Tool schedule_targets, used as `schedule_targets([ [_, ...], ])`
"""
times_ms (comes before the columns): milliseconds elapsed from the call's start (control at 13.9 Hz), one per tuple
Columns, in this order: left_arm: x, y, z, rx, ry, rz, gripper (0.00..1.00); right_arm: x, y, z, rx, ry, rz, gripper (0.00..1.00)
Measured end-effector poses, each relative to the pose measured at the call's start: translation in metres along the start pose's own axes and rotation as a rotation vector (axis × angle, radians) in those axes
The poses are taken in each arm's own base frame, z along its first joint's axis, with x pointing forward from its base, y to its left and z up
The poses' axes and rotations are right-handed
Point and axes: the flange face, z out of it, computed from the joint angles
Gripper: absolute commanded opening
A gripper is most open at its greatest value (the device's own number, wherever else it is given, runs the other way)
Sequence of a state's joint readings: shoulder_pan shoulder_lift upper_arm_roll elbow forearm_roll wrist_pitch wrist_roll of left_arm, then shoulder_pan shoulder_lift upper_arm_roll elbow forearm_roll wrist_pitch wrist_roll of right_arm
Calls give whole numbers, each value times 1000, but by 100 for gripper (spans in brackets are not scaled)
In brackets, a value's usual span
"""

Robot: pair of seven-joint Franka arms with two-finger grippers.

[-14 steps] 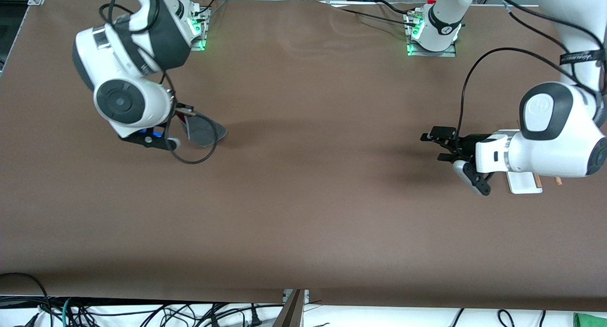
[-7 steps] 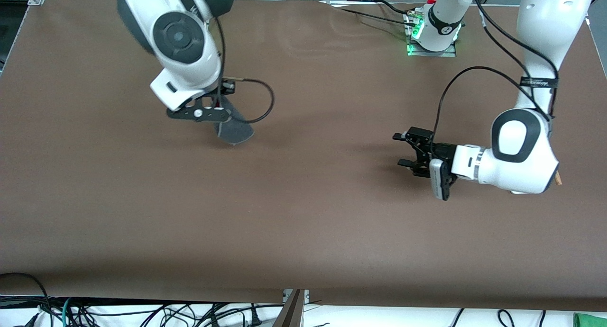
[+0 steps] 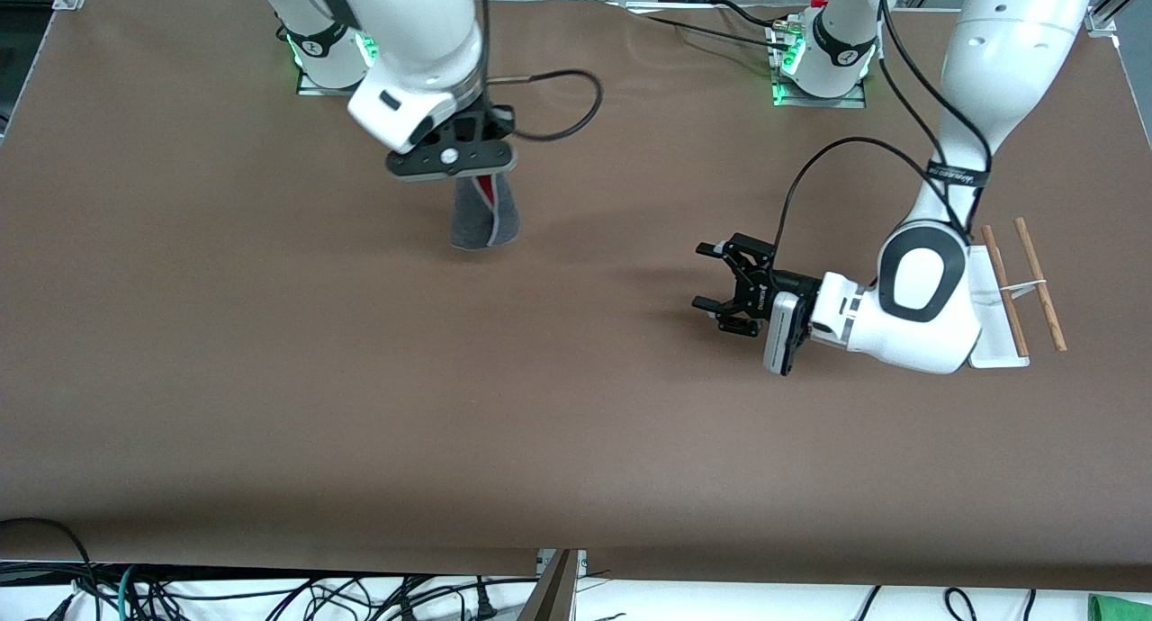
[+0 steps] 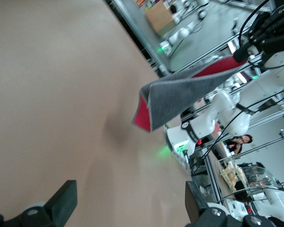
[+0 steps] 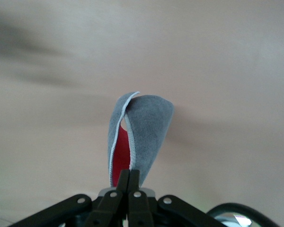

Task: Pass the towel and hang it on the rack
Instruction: 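Lift the towel with the right gripper while the left gripper approaches, then grasp the hanging towel edge with the left gripper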

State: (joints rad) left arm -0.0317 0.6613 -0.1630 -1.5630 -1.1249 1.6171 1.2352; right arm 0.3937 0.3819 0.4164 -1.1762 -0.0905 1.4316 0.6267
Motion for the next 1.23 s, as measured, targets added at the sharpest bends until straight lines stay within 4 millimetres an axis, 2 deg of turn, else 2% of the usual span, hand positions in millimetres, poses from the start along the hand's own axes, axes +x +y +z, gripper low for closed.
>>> schedule_targets([
  [216,-8,-17,29,-96,98,-4,100,-15,-32,-3,30,39,-54,0],
  [361,-22,-30,60,-164,131,-26,100,-24,-52,-12,66,81,-88,0],
  [505,-42,-39,97,-246,191,-60,100,-36,-69,-34,118,135,-122,0],
  [721,-66,-34,145,-341,222,-112,100,-57,-95,-55,174,190,-145,0],
  [866,-70,-27,153,-398,221,-120,100,-61,-102,-57,188,202,-148,0],
  [1226,-69,-20,138,-452,236,-106,100,-64,-107,-58,203,211,-129,0],
])
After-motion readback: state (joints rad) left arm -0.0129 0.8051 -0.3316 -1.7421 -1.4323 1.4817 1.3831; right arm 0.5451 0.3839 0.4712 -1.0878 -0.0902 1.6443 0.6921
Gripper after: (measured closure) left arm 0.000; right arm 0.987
